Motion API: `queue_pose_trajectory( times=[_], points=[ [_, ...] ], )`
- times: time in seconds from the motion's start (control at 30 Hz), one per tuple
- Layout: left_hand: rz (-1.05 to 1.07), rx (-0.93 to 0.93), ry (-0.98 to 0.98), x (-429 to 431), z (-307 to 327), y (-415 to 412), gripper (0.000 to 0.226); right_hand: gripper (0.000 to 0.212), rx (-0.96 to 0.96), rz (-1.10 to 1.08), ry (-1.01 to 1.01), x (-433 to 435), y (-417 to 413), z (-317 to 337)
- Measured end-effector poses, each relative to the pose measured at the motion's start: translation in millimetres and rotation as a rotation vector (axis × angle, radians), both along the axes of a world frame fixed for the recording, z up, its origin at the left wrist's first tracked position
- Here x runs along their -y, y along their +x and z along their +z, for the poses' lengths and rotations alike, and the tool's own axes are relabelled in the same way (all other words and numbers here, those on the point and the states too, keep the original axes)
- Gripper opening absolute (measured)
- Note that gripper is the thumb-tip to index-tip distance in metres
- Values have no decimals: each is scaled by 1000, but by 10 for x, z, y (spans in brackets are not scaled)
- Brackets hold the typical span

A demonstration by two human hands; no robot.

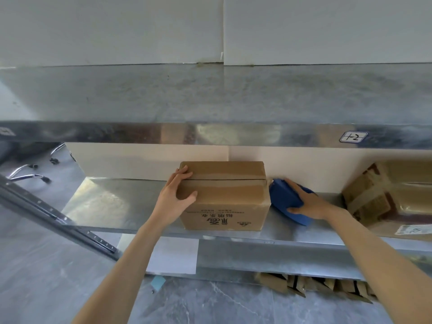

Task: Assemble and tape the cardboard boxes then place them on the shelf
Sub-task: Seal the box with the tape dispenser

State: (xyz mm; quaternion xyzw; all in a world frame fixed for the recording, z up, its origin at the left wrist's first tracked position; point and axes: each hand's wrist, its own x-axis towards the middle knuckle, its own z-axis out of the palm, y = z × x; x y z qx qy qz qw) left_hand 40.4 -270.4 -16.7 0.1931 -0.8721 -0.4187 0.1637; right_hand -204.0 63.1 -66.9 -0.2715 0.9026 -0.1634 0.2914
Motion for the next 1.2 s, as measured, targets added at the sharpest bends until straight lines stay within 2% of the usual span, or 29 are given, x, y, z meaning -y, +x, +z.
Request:
queue_pose_trajectory(
  times=[0.2, 0.3, 0.5, 0.6, 0.73, 0.87, 1.0, 1.2],
  points=[
    [-96, 25, 20, 98, 55, 40, 51, 107, 16, -59, -103, 8, 52, 19],
    [-121, 14, 41, 107, 47, 48, 52, 104, 14, -112, -240, -24, 181, 69],
    [-116, -29, 40, 91, 19, 39, 50, 74, -154, -276, -450, 144, 522, 479],
    [-135, -44, 50, 103, 16, 63, 51, 68, -248, -342, -539, 259, 659, 714],
    [-96, -67, 52, 158, 49, 84, 47, 66, -369, -330, -498, 397, 825, 845],
    [-77, -62, 51, 230, 64, 154, 45, 65, -302, -358, -559, 468, 927, 833],
    [-71, -73, 71, 325, 65, 244, 40, 72, -256, -291, -579, 516, 998, 888],
    [-76, -107, 126, 366, 43, 277, 35, 77, -337, -225, -510, 540, 1033, 1090]
  ],
)
